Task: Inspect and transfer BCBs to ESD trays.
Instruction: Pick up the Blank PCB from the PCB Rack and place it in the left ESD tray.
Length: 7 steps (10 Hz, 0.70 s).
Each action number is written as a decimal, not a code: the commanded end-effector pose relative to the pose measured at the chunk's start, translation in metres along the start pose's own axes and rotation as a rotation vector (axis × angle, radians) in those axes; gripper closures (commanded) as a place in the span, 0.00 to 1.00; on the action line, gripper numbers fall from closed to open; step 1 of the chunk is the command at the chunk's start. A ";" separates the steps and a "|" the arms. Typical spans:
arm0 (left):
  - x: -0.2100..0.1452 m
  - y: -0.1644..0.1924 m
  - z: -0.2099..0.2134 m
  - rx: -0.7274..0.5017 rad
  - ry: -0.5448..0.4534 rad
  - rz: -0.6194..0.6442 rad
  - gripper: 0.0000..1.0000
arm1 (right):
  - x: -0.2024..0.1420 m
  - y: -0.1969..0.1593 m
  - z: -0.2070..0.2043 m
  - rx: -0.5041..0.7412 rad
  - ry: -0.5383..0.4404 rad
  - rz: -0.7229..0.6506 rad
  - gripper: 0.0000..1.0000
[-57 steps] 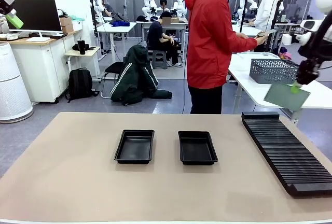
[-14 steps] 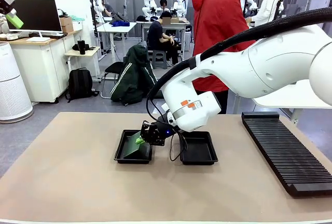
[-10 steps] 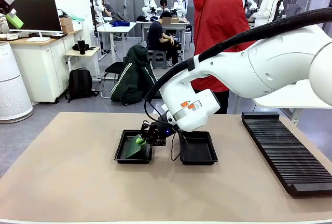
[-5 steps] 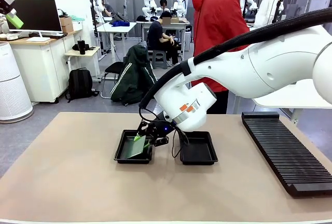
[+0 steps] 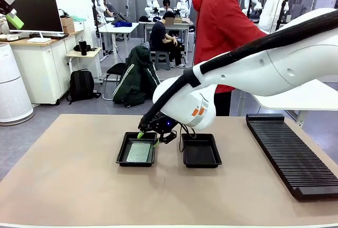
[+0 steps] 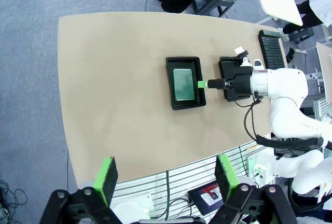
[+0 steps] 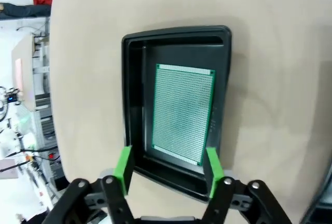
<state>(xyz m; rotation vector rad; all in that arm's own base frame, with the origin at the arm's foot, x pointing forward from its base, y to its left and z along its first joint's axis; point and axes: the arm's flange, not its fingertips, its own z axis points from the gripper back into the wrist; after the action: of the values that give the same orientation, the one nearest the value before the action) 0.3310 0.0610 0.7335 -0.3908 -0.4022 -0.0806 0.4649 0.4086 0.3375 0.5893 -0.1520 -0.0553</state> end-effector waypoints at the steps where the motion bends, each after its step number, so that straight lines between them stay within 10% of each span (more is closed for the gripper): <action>1: 0.000 0.001 0.000 0.010 0.000 0.000 0.00 | 0.000 0.018 0.013 -0.117 -0.018 0.000 0.19; 2: 0.000 0.001 0.000 0.010 0.000 0.000 0.00 | -0.001 0.021 0.019 -0.170 -0.026 0.000 0.00; 7: 0.000 0.001 0.000 0.010 0.000 0.000 0.00 | -0.003 0.030 0.034 -0.258 -0.013 0.062 0.00</action>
<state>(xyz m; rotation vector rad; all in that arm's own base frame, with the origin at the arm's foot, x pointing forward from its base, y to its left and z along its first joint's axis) 0.3310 0.0610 0.7335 -0.3908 -0.4022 -0.0806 0.4551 0.4047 0.3776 0.3453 -0.1766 -0.0074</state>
